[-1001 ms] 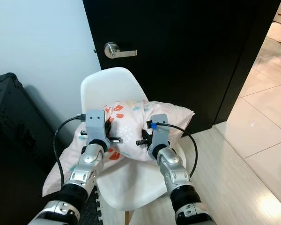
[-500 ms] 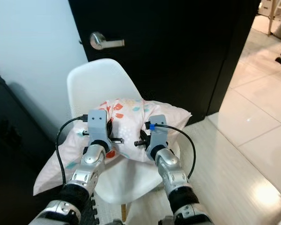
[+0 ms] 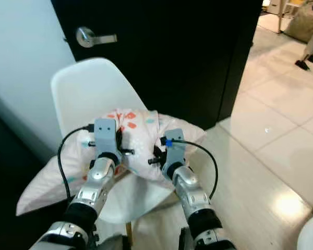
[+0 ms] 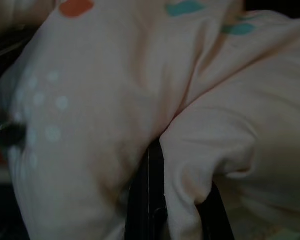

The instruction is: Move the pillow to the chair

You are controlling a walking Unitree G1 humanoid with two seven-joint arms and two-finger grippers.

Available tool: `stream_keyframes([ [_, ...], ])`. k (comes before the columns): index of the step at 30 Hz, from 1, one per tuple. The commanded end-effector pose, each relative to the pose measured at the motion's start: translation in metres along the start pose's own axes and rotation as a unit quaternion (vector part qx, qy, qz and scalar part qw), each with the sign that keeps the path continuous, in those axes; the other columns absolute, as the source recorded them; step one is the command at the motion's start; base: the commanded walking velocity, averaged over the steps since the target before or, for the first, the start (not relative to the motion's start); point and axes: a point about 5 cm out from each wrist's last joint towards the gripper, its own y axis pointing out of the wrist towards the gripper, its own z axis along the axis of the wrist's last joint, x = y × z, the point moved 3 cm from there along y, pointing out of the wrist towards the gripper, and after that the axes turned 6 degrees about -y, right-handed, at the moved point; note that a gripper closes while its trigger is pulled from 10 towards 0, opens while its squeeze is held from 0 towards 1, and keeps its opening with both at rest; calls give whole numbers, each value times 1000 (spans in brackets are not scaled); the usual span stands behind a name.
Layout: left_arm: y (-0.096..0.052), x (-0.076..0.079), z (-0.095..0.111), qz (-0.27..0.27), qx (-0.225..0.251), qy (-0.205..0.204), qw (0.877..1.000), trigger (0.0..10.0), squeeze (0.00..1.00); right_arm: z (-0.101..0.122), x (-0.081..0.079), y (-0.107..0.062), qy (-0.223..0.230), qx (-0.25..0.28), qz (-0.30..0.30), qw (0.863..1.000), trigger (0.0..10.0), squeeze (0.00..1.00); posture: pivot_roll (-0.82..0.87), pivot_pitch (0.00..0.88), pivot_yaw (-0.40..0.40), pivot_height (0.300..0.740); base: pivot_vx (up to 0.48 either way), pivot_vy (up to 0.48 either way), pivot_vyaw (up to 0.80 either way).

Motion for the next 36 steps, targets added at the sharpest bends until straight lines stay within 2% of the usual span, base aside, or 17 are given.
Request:
stream_keyframes([
  [1, -5, -11, -12, 18, -22, 17, 999, 10000, 0, 7, -18, 3, -22, 12, 44, 999, 10000, 0, -69, 164, 34, 605, 0, 0, 0],
  [4, -5, -14, -11, 27, -17, 27, 999, 10000, 0, 6, -19, 3, -30, 10, 49, 998, 10000, 0, -69, 170, 32, 605, 0, 0, 0],
  [11, -8, -35, -9, 77, -9, 56, 995, 10000, 0, 10, -20, 6, -43, 4, 59, 997, 10000, 0, -70, 180, 25, 605, 0, 0, 0],
  [14, -9, -39, -10, 87, -12, 60, 994, 10000, 0, 10, -20, 7, -46, 1, 60, 997, 10000, 0, -70, 183, 24, 600, 0, 0, 0],
  [21, -20, -57, -28, 136, -46, 69, 987, 10000, 0, 15, -18, 8, -66, 6, 59, 996, 10000, 0, -71, 184, 19, 560, 0, 0, 0],
  [27, -22, -62, -31, 147, -54, 68, 985, 10000, 0, 17, -16, 8, -67, 15, 56, 996, 10000, 0, -69, 183, 19, 555, 0, 0, 0],
  [32, -25, -68, -32, 156, -57, 71, 984, 10000, 0, 20, -18, 5, -55, 29, 78, 995, 10000, 0, -68, 179, 19, 555, 0, 0, 0],
  [36, -30, -72, -33, 157, -60, 63, 984, 10000, 0, 28, -22, -1, -13, 64, 115, 991, 10000, 0, -68, 178, 19, 555, 0, 0, 0],
])
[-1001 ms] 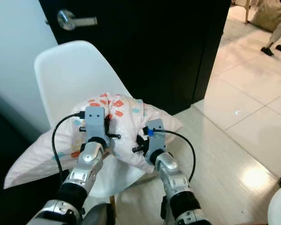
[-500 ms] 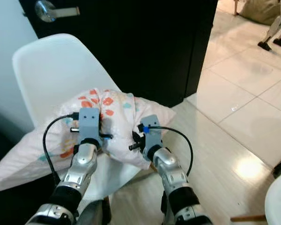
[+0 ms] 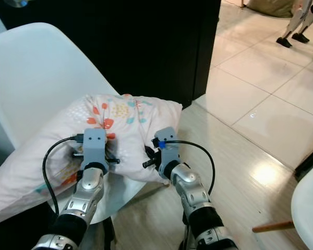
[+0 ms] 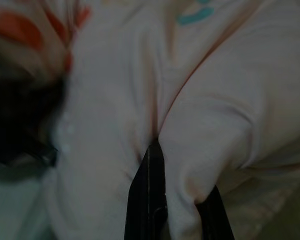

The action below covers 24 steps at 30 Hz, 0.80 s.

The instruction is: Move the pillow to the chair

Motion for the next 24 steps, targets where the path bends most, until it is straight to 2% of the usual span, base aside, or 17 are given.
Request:
stream_keyframes([
  [1, -3, -23, -16, 33, -36, 4, 999, 10000, 1000, 11, -10, 1, 19, 34, 33, 999, 10000, 0, -68, 178, 19, 555, 0, 0, 0],
  [2, -3, -24, -16, 34, -35, 3, 999, 10000, 1000, 12, -11, 1, 26, 39, 37, 998, 10000, 0, -68, 178, 19, 555, 0, 0, 0],
  [3, -5, -24, -15, 33, -33, 2, 999, 10000, 1000, 14, -12, 1, 33, 43, 45, 998, 10000, 992, -65, 176, 18, 555, 0, 0, 0],
  [8, -8, -23, -9, 25, -17, -2, 1000, 10000, 1000, 18, -15, 0, 50, 53, 67, 995, 10000, 1000, -63, 177, 19, 555, 0, 0, 0],
  [14, -17, -15, 7, 2, 11, -4, 1000, 10000, 1000, 20, -15, -3, 62, 60, 81, 993, 10000, 1000, -57, 177, 17, 555, 0, 0, 0],
  [18, -21, -13, 11, -6, 17, -2, 1000, 10000, 1000, 19, -4, -5, 61, 57, 54, 995, 10000, 1000, -53, 175, 16, 555, 0, 0, 0],
  [19, -23, -14, 13, -9, 20, 0, 1000, 10000, 1000, 20, 7, -7, 62, 57, 29, 996, 10000, 1000, -52, 175, 16, 555, 0, 0, 0],
  [22, -24, -14, 14, -9, 21, 0, 1000, 10000, 1000, 21, 11, -8, 63, 59, 19, 996, 10000, 1000, -52, 175, 16, 555, 0, 0, 0],
  [23, -26, -15, 19, -14, 27, 6, 1000, 10000, 1000, 23, 20, -11, 68, 65, 1, 996, 10000, 1000, -52, 175, 15, 555, 0, 0, 0],
  [24, -27, -15, 21, -15, 29, 7, 999, 10000, 1000, 24, 22, -12, 69, 67, -3, 995, 10000, 1000, -52, 175, 15, 555, 0, 0, 0],
])
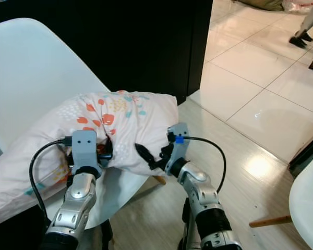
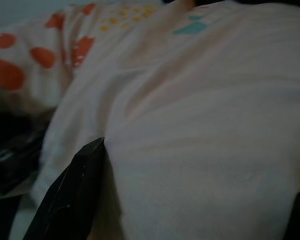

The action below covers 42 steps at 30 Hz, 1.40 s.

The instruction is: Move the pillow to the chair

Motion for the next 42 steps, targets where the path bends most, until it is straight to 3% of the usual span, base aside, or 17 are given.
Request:
stream_keyframes([
  [1, -6, -9, -5, 9, -17, 18, 1000, 10000, 1000, 9, 6, 0, 4, 18, -14, 1000, 10000, 1000, -52, 175, 15, 555, 0, 0, 0],
  [8, -25, -5, -5, -15, -42, 20, 999, 10000, 1000, 11, 12, -4, 7, 21, -22, 1000, 10000, 1000, -50, 176, 16, 555, 0, 0, 0],
  [10, -38, 3, -11, -53, -76, 13, 996, 10000, 1000, 10, 12, -4, 7, 19, -23, 1000, 10000, 1000, -46, 179, 15, 555, 0, 0, 0],
  [11, -38, 3, -11, -53, -76, 13, 996, 10000, 1000, 10, 12, -4, 7, 19, -23, 1000, 10000, 1000, -46, 179, 15, 555, 0, 0, 0],
  [12, -42, 6, -10, -67, -81, 15, 994, 10000, 463, 10, 12, -4, 7, 19, -23, 1000, 10000, 1000, -46, 179, 15, 555, 0, 0, 0],
  [13, -45, 8, -9, -75, -83, 17, 994, 10000, 463, 10, 12, -4, 7, 19, -23, 1000, 10000, 1000, -46, 179, 15, 555, 0, 0, 0],
  [14, -51, 13, -5, -98, -83, 22, 992, 10000, 0, 10, 12, -3, 7, 18, -23, 1000, 10000, 1000, -38, 182, 15, 555, 0, 0, 0],
  [19, -64, 28, 10, -164, -80, 59, 981, 10000, 0, 10, 11, -2, 8, 17, -21, 1000, 10000, 1000, -31, 182, 15, 555, 0, 0, 0],
  [28, -64, 27, 24, -164, -72, 59, 982, 10000, 0, 8, 13, -1, 6, 11, -28, 1000, 10000, 1000, -28, 177, 14, 555, 0, 0, 0],
  [35, -65, 22, 51, -156, -35, 73, 984, 10000, 0, 3, 20, -5, 6, 1, -45, 999, 10000, 1000, -25, 172, 13, 555, 0, 0, 0],
  [38, -62, 16, 61, -142, -28, 80, 986, 10000, 0, 2, 21, -5, 6, -1, -46, 999, 10000, 1000, -22, 167, 12, 555, 0, 0, 0],
  [42, -51, -9, 64, -107, -45, 137, 984, 10000, 0, 2, 22, -4, 5, -3, -46, 999, 10000, 1000, -19, 160, 13, 555, 0, 0, 0],
])
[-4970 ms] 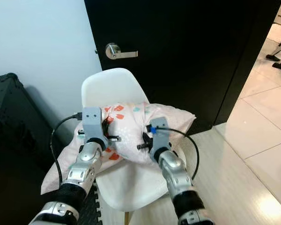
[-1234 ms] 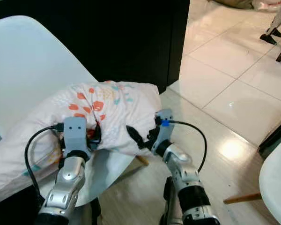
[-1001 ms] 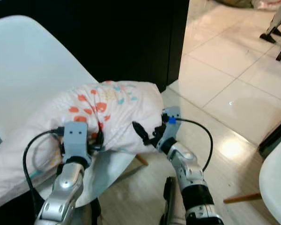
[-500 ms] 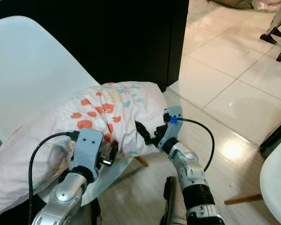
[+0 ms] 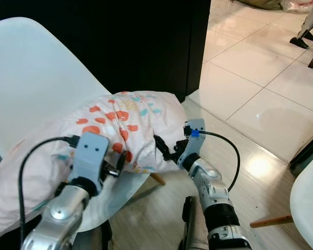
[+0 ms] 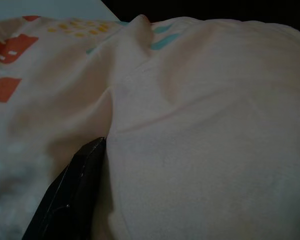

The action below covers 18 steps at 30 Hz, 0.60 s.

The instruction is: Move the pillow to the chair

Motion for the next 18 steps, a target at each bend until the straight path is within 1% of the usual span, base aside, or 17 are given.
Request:
stream_keyframes([
  [1, 0, -24, -5, 35, -25, 50, 998, 10000, 0, -5, -5, 3, -1, -9, 9, 1000, 10000, 1000, -19, 160, 13, 555, 0, 0, 0],
  [2, 0, -24, -5, 35, -25, 50, 998, 10000, 0, -5, -5, 3, -1, -9, 9, 1000, 10000, 1000, -19, 160, 13, 555, 0, 0, 0],
  [3, 1, -29, -5, 38, -31, 65, 997, 10000, 0, -5, -5, 3, -1, -9, 9, 1000, 10000, 1000, -19, 160, 13, 555, 0, 0, 0],
  [5, 3, -50, -3, 58, -38, 116, 991, 10000, 0, -5, -4, 3, 0, -9, 8, 1000, 10000, 1000, -15, 158, 15, 555, 0, 0, 0],
  [6, 3, -50, -3, 58, -38, 116, 991, 10000, 0, -5, -4, 3, 0, -9, 8, 1000, 10000, 1000, -15, 158, 15, 555, 0, 0, 0],
  [7, 4, -56, -1, 65, -39, 132, 988, 10000, 0, -6, -5, 3, 0, -9, 8, 1000, 10000, 1000, -14, 157, 15, 555, 0, 0, 0],
  [8, 4, -56, -1, 65, -39, 132, 988, 10000, 0, -6, -5, 3, 0, -9, 8, 1000, 10000, 1000, -14, 157, 15, 555, 0, 0, 0],
  [9, 5, -64, 3, 74, -35, 152, 985, 10000, 0, -6, -5, 2, 0, -9, 9, 1000, 10000, 1000, -14, 158, 15, 555, 0, 0, 0],
  [11, 6, -72, 10, 79, -29, 178, 980, 10000, 0, -6, -5, 3, 1, -9, 9, 1000, 10000, 1000, -16, 160, 16, 555, 0, 0, 0],
  [12, 8, -77, 19, 82, -17, 187, 979, 10000, 0, -6, -5, 3, 1, -9, 9, 1000, 10000, 1000, -16, 160, 16, 555, 0, 0, 0],
  [14, 12, -76, 36, 58, 10, 196, 979, 10000, 0, -6, -5, 3, 1, -8, 8, 1000, 10000, 1000, -16, 161, 16, 555, 0, 0, 0],
  [15, 12, -76, 36, 58, 10, 196, 979, 10000, 0, -6, -5, 3, 1, -8, 8, 1000, 10000, 1000, -16, 161, 16, 555, 0, 0, 0],
  [16, 13, -71, 46, 29, 25, 184, 982, 10000, 0, -6, -4, 3, 1, -7, 7, 1000, 10000, 1000, -16, 162, 16, 555, 0, 0, 0],
  [18, 13, -62, 59, -25, 46, 168, 984, 10000, 0, -6, -4, 3, 1, -7, 7, 1000, 10000, 1000, -12, 162, 14, 555, 0, 0, 0],
])
